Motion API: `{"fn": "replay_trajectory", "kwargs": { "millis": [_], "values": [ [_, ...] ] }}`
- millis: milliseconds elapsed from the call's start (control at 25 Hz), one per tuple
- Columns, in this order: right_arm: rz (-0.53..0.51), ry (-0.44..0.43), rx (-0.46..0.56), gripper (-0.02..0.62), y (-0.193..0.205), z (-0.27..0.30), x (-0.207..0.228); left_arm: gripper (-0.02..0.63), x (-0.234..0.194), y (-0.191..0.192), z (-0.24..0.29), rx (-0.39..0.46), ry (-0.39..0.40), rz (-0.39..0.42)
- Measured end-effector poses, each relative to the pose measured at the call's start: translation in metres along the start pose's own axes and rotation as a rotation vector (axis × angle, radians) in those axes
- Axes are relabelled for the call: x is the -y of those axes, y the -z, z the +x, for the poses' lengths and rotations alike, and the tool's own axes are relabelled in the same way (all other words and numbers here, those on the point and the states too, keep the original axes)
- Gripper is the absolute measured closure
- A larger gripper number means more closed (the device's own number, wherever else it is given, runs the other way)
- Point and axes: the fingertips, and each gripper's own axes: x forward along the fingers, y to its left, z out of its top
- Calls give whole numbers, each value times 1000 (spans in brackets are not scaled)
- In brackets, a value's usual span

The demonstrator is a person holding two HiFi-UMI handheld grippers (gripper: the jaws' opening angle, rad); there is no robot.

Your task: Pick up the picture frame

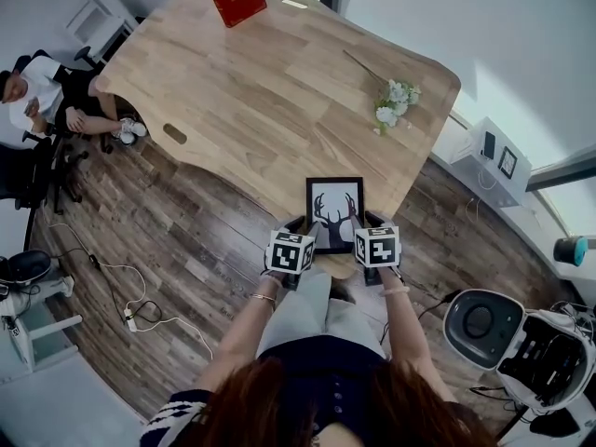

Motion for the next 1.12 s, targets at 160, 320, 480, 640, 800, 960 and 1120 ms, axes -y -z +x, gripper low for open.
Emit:
{"fn": "replay_trajectory", "kwargs": {
  "millis": [160, 320, 480, 640, 800, 960, 1120],
  "values": [
    [53, -20, -13, 469, 4, 4, 1, 466, 0, 0, 1, 2, 5, -6],
    [107, -46, -15, 478, 6, 5, 1, 473, 2, 1, 2, 3, 10, -22],
    [109, -39, -3, 490, 4, 5, 2, 487, 0, 0, 2, 6, 8, -61],
    [101, -12, 2, 504, 7, 4, 4, 505, -1, 1, 3, 6, -4, -85],
    [110, 5, 31, 515, 6, -2, 6, 513, 0, -3, 1, 12, -15, -91],
    [118, 13, 66, 520, 3, -8, 8, 518, 3, -9, -2, 33, -26, -90],
    [106, 17, 95, 523, -4, -15, 8, 522, 5, -15, -6, 57, -36, -87]
  ]
}}
